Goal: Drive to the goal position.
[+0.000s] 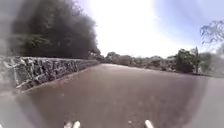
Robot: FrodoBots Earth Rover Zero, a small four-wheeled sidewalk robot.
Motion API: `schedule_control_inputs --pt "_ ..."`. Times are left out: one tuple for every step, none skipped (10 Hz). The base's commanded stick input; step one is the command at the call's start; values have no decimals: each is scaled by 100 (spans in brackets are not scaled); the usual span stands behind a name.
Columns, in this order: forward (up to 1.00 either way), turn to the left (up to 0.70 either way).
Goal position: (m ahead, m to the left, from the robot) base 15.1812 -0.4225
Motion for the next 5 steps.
schedule_control_inputs --pt "85 0" --pt "85 0" --pt "85 0" --pt "85 0" --pt "85 0"
